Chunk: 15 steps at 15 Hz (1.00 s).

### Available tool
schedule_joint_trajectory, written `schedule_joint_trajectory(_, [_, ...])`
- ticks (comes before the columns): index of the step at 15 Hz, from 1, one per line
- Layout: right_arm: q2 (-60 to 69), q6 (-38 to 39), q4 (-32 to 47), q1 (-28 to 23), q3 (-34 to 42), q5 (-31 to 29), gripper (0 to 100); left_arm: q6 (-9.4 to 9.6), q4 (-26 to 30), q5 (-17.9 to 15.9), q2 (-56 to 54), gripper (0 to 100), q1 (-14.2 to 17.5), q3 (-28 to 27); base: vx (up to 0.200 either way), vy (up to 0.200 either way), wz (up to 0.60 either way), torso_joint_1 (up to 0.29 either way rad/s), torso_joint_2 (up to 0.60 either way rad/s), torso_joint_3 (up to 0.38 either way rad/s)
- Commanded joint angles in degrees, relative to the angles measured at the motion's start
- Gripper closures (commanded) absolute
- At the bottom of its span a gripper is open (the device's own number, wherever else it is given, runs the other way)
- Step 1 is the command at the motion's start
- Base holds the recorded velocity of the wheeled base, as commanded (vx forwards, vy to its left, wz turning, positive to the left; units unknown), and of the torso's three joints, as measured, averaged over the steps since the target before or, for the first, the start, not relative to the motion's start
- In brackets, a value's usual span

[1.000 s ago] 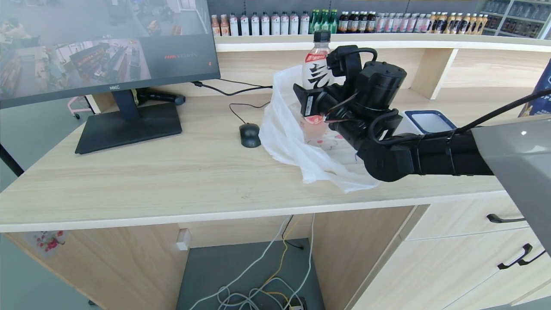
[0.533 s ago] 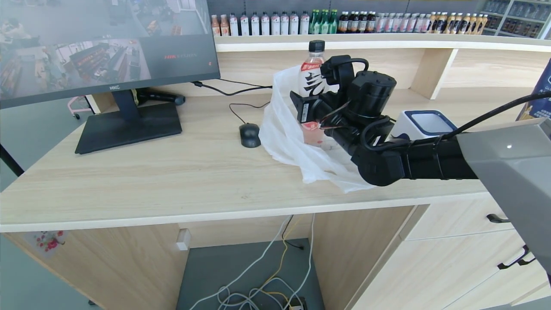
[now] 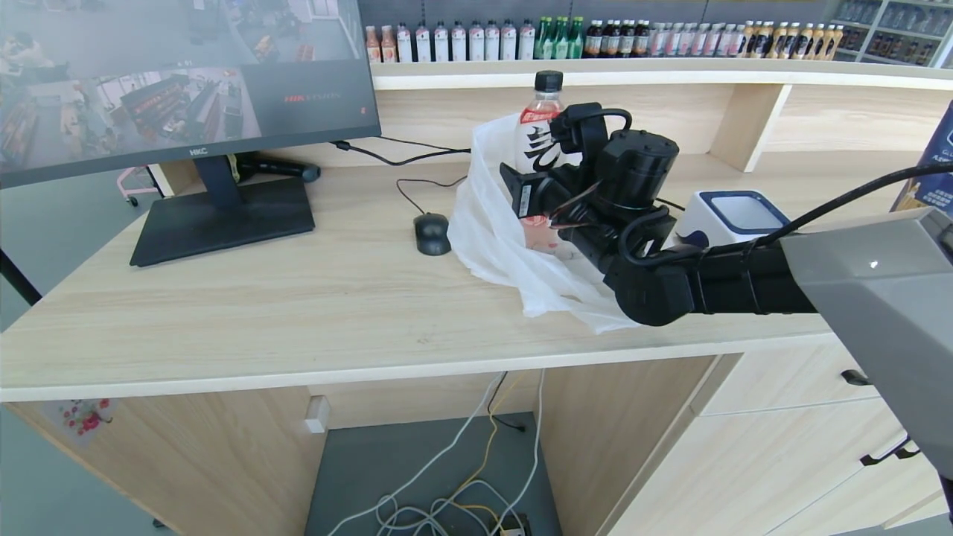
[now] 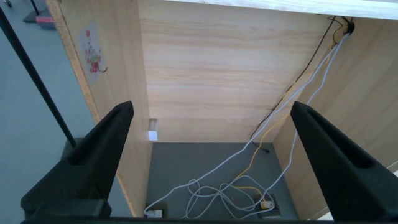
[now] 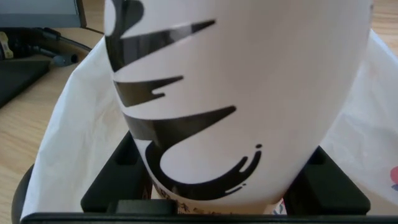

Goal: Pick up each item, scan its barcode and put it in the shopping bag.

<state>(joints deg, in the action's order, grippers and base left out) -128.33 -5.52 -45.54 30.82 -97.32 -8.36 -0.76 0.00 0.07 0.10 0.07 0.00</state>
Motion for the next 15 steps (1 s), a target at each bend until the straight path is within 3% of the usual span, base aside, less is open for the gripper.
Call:
schedule_joint_trajectory(1, [-0.2,0.0,0.0,0.0,0.0,0.0,100,-0.04,0.0,0.0,0.0,0,0.0,0.0,0.000,0.000,0.00,0.000,0.00,0.000])
schedule_joint_trajectory(10, [-0.8,0.0,0.3,-0.1,0.5,0.0,100,-0.04,0.0,0.0,0.0,0,0.0,0.0,0.000,0.000,0.00,0.000,0.00,0.000])
schedule_joint_trajectory(11, [-0.8,0.0,0.3,-0.1,0.4,0.1,0,-0.12,0.0,0.0,0.0,0,0.0,0.0,0.000,0.000,0.00,0.000,0.00,0.000])
schedule_joint_trajectory(15, [-1.0,0.1,0.0,-0.3,0.1,0.1,0,-0.04,0.0,0.0,0.0,0,0.0,0.0,0.000,0.000,0.00,0.000,0.00,0.000])
